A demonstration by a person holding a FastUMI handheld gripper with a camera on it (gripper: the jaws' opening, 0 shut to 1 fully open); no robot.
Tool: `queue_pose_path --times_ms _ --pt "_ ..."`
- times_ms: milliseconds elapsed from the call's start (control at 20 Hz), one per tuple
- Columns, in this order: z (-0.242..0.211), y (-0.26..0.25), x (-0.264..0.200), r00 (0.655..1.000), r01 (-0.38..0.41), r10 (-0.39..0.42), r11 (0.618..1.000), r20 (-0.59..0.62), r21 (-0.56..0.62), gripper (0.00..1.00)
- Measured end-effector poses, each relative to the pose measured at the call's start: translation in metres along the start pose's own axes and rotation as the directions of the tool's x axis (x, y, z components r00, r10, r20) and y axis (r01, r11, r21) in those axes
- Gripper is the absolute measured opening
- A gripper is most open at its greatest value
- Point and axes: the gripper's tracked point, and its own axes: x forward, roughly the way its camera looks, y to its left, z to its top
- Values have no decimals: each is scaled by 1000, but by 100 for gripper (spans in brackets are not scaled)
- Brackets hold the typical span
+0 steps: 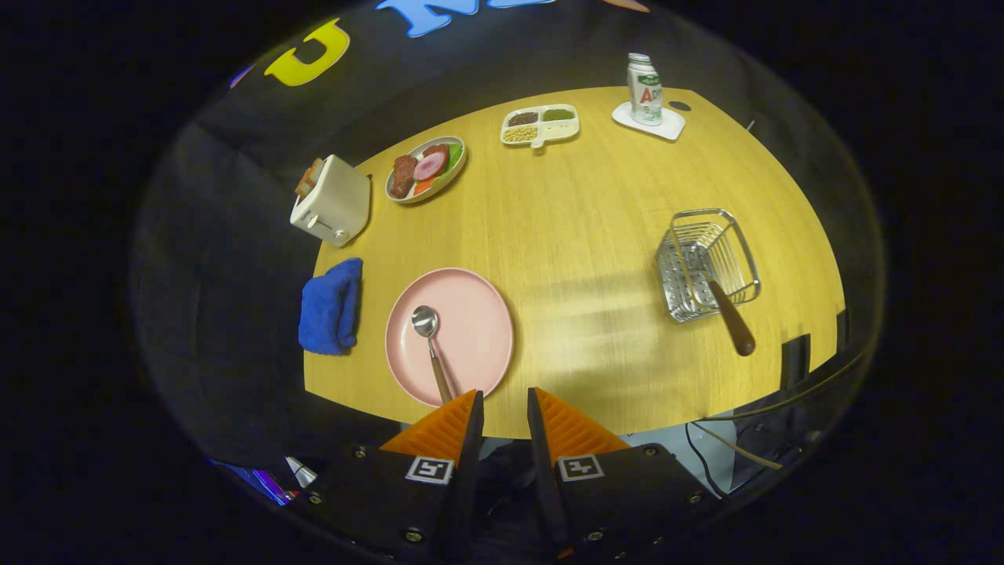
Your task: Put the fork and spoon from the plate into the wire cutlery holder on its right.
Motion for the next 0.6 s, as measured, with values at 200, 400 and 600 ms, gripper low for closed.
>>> queue_pose_path --times_ms 200,400,600 --pt "-3 29 27 999 -16 14 999 -36 -52 34" --pt "-6 43 50 998 -14 7 994 -67 -104 34" --pt "-18 55 76 994 -8 -8 988 -106 -156 34"
